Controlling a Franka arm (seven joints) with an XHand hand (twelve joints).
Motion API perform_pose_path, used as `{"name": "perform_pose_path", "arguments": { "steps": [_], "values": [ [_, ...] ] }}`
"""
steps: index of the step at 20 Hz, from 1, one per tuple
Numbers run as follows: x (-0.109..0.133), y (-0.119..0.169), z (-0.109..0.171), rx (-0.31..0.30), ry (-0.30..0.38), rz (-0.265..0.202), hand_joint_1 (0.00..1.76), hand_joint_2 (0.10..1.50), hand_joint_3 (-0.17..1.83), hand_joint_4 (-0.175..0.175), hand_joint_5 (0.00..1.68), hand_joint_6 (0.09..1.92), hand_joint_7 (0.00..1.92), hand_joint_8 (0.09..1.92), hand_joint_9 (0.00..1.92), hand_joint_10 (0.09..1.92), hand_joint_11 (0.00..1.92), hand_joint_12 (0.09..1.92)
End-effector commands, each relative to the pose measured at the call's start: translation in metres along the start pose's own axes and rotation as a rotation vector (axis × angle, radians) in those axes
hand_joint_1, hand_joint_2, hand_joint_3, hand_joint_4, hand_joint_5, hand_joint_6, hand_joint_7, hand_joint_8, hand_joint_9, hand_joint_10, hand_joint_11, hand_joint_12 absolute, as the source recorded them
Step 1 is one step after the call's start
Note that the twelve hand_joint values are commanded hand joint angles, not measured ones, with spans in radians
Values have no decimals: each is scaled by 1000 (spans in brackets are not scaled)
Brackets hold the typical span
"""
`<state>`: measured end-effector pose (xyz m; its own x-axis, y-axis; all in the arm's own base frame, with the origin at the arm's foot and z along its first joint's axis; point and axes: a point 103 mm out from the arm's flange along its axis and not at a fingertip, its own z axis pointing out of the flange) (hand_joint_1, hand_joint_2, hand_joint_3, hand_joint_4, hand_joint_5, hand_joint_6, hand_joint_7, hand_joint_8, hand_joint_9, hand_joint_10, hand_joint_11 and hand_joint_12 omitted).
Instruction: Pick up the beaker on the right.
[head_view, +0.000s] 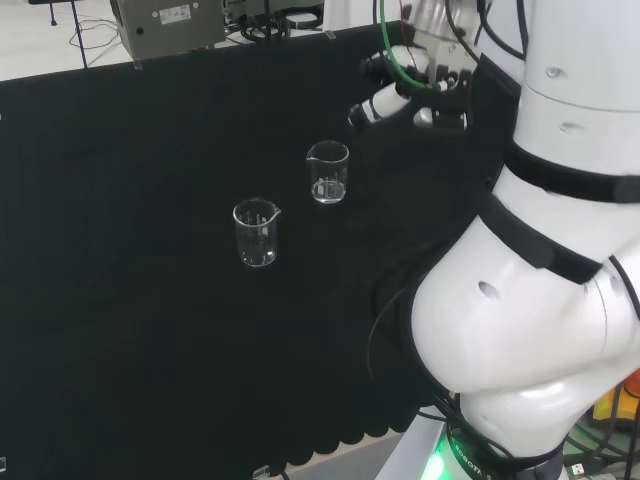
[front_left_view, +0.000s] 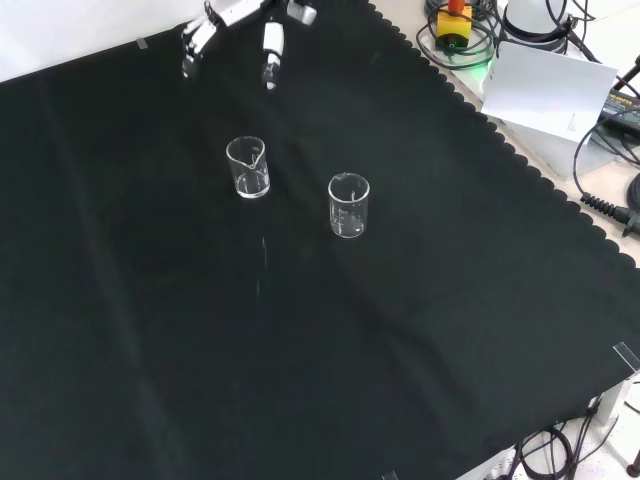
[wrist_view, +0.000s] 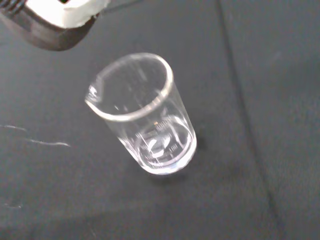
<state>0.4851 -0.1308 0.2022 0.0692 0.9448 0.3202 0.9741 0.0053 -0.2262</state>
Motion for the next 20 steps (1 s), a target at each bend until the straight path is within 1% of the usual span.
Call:
{"name": "perform_pose_path", "arguments": {
  "steps": [1,4,10,15,16,20],
  "values": [
    [-15,23,25,-18,87,-38,793,677,536,-18,467,87,209,605,369,665,37,1400],
    [-20,23,28,-17,95,-42,793,676,540,-18,471,87,209,606,372,665,38,1400],
    [-24,24,39,-12,110,-67,795,673,547,-20,477,87,216,610,377,664,41,1400],
    [-27,24,50,-10,120,-71,797,671,552,-21,484,87,220,613,383,663,43,1399],
    [-28,24,52,-10,125,-76,797,670,553,-21,484,87,220,613,384,663,44,1399],
    [-28,27,64,-8,150,-128,800,666,555,-21,486,87,220,614,383,659,43,1398]
  ]
}}
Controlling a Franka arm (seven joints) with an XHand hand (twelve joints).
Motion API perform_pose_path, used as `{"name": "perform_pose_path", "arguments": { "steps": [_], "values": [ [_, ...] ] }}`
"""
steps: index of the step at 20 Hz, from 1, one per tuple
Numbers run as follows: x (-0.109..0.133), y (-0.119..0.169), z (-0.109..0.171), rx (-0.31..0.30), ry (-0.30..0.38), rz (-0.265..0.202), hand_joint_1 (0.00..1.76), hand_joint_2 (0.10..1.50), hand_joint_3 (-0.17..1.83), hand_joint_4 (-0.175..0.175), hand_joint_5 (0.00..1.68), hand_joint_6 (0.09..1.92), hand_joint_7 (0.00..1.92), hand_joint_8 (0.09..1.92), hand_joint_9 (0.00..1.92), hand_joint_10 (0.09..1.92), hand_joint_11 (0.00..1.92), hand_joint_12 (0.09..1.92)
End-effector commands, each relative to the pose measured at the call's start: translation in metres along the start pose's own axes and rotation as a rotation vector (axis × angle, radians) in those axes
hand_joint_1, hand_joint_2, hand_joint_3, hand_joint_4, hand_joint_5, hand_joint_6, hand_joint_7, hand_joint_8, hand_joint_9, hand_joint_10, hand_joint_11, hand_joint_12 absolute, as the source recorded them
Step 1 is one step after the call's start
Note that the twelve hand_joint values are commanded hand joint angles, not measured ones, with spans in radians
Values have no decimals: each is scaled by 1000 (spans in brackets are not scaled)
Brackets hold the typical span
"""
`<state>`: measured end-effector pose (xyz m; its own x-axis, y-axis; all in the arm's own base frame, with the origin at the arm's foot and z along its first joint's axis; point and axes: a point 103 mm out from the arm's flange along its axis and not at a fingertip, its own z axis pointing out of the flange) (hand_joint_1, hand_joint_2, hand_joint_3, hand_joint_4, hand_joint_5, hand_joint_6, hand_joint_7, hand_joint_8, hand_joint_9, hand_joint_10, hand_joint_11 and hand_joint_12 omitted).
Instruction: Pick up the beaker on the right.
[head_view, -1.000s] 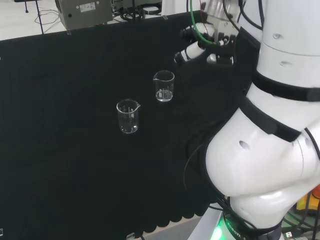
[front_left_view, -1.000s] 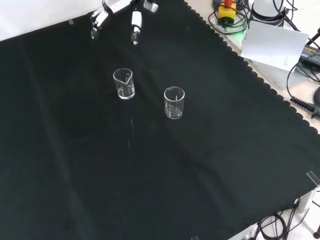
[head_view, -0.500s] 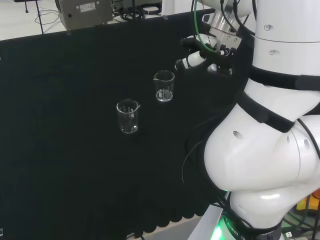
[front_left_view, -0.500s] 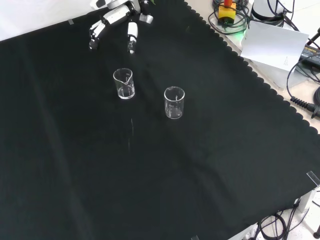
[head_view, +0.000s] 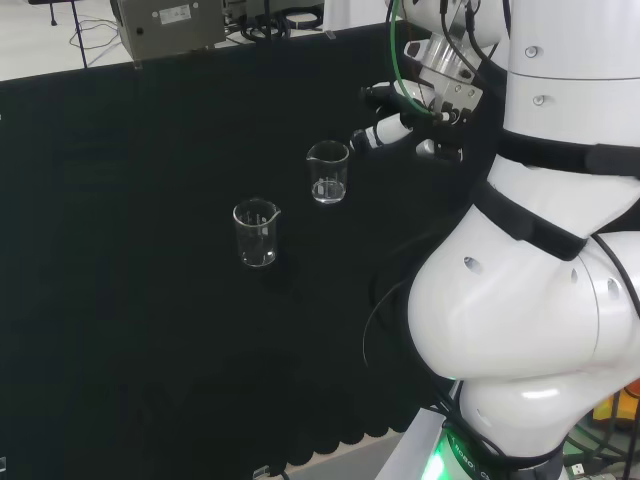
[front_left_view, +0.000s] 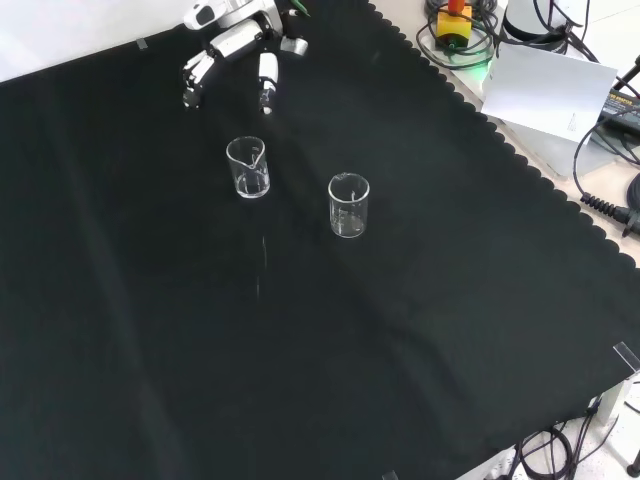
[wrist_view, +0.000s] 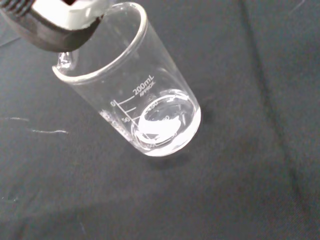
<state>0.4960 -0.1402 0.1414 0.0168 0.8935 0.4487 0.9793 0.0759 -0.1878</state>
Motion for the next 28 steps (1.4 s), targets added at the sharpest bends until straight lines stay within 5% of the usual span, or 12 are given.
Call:
{"name": "perform_pose_path", "arguments": {
  "steps": [1,28],
  "values": [
    [-2,3,16,3,30,-57,802,663,555,-21,486,87,219,614,381,658,41,1397],
    [7,29,57,-4,109,-204,868,619,605,-27,490,87,231,622,394,648,42,1392]
  ]
}}
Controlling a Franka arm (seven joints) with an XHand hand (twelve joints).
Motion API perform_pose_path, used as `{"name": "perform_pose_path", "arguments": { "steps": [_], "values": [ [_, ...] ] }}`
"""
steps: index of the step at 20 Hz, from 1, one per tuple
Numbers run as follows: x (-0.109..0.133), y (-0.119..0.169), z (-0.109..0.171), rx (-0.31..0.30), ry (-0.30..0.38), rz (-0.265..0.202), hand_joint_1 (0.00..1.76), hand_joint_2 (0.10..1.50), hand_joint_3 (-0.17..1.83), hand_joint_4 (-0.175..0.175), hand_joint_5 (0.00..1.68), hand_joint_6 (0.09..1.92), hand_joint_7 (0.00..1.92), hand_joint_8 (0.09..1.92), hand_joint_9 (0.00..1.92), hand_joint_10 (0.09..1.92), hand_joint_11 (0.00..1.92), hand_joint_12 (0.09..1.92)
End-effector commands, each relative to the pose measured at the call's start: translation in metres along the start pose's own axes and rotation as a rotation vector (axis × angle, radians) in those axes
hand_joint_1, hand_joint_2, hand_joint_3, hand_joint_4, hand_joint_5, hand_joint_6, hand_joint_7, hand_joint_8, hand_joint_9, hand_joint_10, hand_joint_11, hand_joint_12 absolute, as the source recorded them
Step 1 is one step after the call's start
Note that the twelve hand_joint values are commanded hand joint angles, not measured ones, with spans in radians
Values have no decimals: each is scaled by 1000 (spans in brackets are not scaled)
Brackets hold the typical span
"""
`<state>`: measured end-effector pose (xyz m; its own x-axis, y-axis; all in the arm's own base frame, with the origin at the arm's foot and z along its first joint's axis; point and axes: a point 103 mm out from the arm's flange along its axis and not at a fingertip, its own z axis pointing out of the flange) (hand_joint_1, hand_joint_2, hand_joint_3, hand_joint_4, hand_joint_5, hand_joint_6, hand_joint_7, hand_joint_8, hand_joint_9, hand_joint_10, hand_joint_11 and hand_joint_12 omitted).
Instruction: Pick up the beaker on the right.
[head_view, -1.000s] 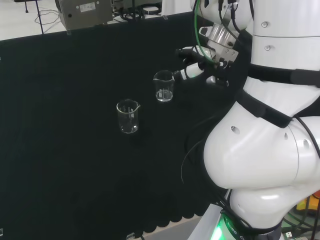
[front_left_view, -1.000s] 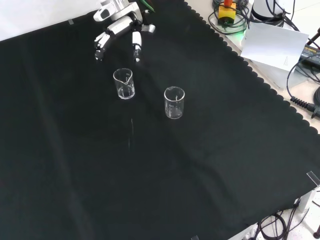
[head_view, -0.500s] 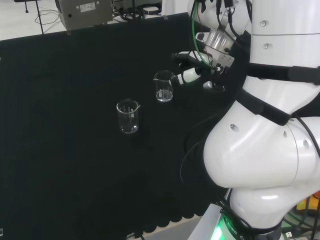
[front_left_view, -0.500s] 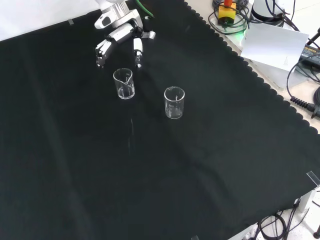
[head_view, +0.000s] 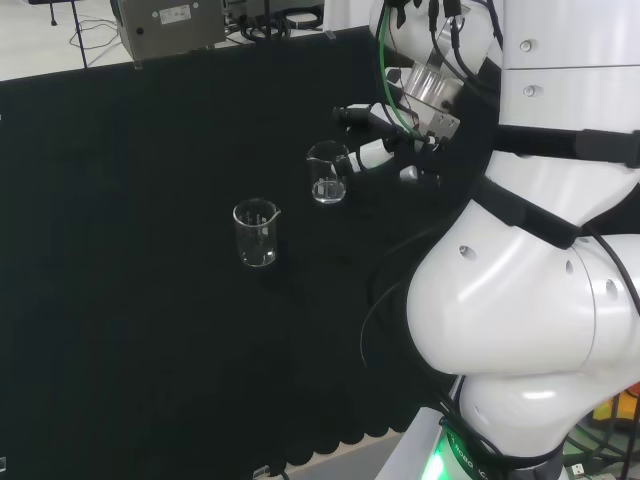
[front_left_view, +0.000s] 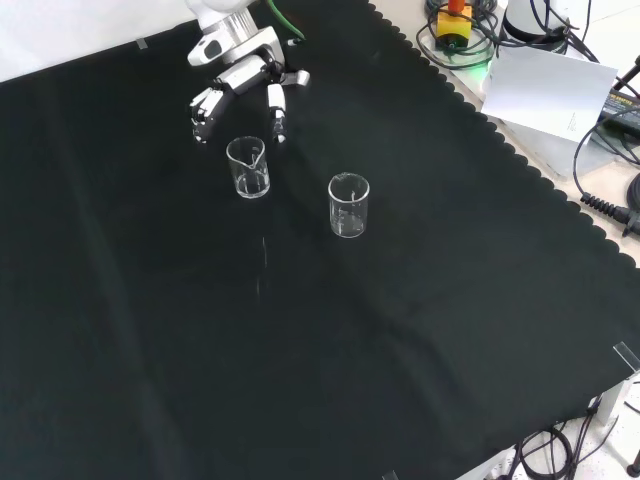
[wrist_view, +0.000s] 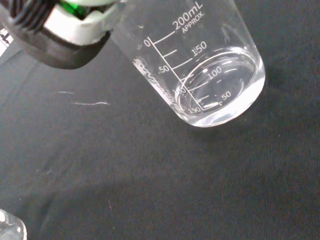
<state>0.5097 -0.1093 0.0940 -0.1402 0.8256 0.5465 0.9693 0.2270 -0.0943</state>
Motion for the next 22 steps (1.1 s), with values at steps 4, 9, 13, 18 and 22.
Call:
{"name": "perform_pose_path", "arguments": {
  "steps": [4,9,13,18,22],
  "values": [
    [-3,8,7,-1,71,-57,882,606,609,-29,503,87,264,635,438,659,57,1394],
    [-4,12,9,-7,148,-92,963,537,673,-23,559,87,376,658,528,627,99,1382],
    [-1,15,13,-3,157,-113,1003,507,714,-19,624,87,452,675,573,610,122,1377],
    [-1,18,20,-9,184,-113,1020,500,724,-19,672,116,475,680,579,600,131,1373],
    [-4,18,27,-18,190,-101,1030,485,745,-20,626,224,464,676,576,580,134,1371]
  ]
}}
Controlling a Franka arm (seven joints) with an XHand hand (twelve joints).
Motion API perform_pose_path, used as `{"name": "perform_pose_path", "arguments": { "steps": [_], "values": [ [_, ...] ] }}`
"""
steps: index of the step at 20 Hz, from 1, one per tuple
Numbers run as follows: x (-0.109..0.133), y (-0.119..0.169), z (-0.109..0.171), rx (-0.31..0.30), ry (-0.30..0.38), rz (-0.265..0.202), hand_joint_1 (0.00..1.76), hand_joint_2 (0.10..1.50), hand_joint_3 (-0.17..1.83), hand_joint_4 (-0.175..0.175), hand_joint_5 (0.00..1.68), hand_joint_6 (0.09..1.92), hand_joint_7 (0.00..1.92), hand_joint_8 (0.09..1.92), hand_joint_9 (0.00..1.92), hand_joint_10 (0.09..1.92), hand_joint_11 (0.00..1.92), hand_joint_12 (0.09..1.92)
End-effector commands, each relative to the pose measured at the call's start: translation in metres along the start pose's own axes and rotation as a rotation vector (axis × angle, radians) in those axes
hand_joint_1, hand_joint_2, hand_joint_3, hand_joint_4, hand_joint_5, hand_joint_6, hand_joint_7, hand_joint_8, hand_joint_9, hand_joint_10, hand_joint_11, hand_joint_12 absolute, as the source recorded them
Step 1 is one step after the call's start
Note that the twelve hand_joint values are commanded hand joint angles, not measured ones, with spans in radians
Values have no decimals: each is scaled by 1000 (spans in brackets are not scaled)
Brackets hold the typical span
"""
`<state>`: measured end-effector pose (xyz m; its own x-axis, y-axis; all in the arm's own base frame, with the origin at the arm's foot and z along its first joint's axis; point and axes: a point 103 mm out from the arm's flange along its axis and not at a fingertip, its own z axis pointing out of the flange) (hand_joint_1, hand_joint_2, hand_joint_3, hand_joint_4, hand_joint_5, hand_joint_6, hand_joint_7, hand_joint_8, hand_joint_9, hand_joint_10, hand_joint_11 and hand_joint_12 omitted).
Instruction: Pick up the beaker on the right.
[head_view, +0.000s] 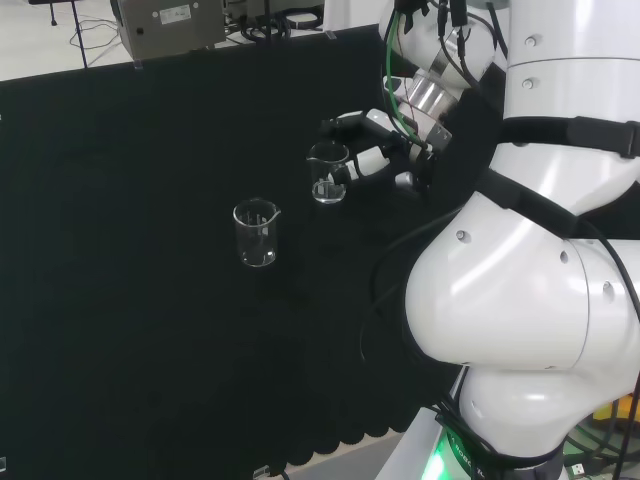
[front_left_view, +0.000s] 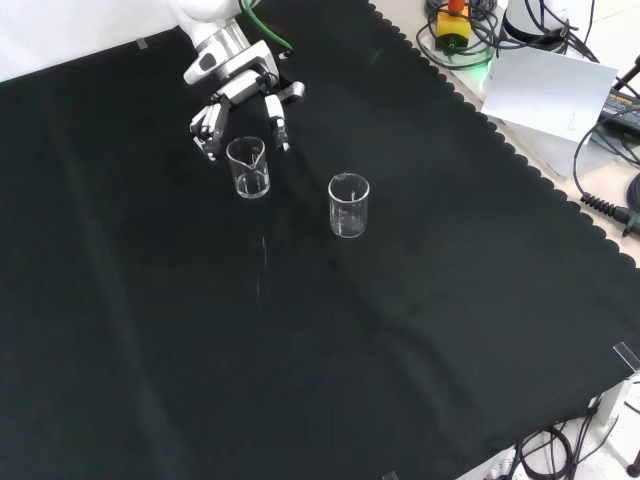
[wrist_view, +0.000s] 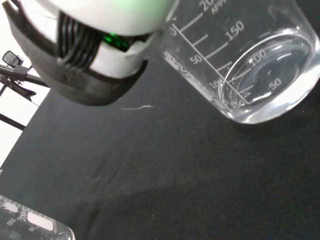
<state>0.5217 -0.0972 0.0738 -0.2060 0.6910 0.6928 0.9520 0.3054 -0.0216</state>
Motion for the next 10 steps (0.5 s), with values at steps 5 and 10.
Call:
{"name": "perform_pose_path", "arguments": {
  "steps": [5,10],
  "values": [
    [-7,2,13,-16,24,19,1032,475,766,-20,483,566,458,684,575,579,134,1371],
    [-9,4,17,-39,66,28,1033,477,771,-23,489,625,473,693,597,591,144,1376]
  ]
}}
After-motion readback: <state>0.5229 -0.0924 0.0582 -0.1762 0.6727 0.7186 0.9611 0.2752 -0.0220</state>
